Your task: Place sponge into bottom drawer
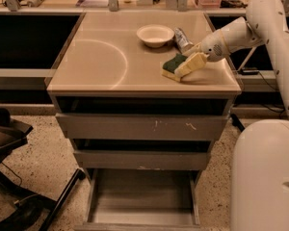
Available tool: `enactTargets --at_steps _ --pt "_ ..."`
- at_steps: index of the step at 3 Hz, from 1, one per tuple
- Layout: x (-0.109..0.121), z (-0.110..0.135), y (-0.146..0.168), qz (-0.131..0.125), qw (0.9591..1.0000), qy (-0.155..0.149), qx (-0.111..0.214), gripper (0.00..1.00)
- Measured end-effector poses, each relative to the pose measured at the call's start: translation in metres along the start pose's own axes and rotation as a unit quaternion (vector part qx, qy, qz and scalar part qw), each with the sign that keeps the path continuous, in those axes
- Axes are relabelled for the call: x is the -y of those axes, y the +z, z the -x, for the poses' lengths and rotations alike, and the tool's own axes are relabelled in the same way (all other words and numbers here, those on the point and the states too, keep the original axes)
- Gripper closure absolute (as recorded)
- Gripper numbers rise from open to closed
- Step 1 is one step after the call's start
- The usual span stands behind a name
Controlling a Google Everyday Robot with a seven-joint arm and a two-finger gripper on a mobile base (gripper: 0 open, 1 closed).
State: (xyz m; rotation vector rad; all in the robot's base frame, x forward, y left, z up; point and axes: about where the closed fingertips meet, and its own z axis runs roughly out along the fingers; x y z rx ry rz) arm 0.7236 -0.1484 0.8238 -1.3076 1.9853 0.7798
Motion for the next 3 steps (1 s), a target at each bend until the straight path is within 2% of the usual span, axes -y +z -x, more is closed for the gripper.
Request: enactTargets --at_steps 2,3 --pt "0.0 0.0 0.0 0.0 1.0 0.0 0.0 0.89" --pt "-0.014 -0.012 -0.009 0.009 0.9999 0.0 -0.01 1.0"
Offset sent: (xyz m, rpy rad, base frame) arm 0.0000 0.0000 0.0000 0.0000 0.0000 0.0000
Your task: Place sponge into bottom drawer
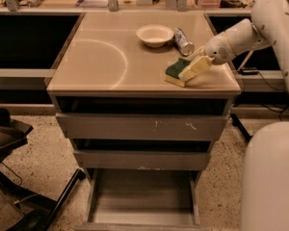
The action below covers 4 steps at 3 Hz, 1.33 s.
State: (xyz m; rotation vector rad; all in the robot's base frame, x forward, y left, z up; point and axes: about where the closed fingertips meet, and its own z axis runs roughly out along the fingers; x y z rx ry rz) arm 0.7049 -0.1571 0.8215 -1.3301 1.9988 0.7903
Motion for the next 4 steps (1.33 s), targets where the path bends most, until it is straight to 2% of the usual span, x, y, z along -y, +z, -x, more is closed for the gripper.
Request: enactTargets --at_steps 1,2,3,4 --pt "-0.045 -0.018 -0.042 0.007 1.0 0.005 0.003 1.0" --pt "-0.103 -0.025 -0.104 -0.03 0.9992 0.005 0.025 1.0" --pt "-0.152 -0.061 -0.135 -0.06 0.9968 0.035 0.04 1.0" --pt "-0.169 -0.107 -0.137 -0.055 0.9951 0.076 0.03 1.0"
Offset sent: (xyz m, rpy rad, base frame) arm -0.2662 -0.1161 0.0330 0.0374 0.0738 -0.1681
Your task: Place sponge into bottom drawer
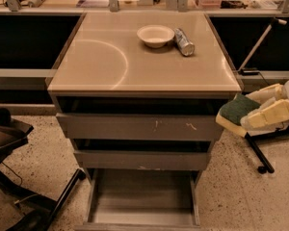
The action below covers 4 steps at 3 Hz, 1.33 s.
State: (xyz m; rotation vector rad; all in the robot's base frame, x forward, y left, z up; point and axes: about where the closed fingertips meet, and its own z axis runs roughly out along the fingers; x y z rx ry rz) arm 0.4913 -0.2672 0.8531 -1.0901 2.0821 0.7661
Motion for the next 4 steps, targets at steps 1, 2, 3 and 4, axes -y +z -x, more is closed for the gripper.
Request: enactTargets --at_steps 1,2,3,4 --pt "0.0 0.0 0.0 0.0 1.0 0.0 0.0 1.0" --pt "-0.006 -0.013 0.017 -0.014 0.9998 0.007 0.014 1.0" --pt "-0.028 -0.039 0.045 -0.036 0.9974 0.005 0.062 1.0" --pt "-0.047 -0.104 0.131 -0.047 0.996 0.04 0.065 1.0"
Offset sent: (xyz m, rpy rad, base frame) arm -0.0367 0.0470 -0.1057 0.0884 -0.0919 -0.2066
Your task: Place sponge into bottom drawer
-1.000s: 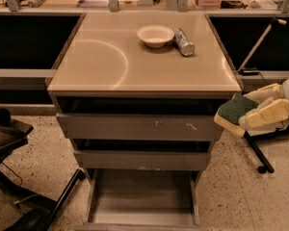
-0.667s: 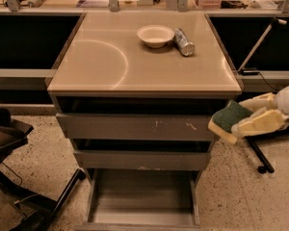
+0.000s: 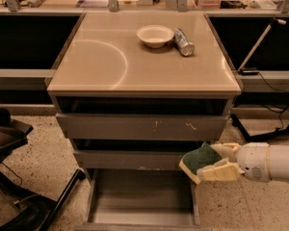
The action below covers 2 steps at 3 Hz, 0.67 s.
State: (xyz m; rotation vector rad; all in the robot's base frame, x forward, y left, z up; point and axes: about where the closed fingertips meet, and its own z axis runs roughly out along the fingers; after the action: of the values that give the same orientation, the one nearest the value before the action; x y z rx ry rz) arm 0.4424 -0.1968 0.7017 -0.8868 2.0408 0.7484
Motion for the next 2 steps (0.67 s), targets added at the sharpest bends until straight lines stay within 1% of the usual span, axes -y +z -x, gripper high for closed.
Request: enactTargets --at_steps 1,2 --pt "0.0 0.0 0.0 0.0 1.0 0.0 0.0 1.0" --pt "0.01 -0.015 0.015 -0.022 0.9997 0.005 0.008 1.0"
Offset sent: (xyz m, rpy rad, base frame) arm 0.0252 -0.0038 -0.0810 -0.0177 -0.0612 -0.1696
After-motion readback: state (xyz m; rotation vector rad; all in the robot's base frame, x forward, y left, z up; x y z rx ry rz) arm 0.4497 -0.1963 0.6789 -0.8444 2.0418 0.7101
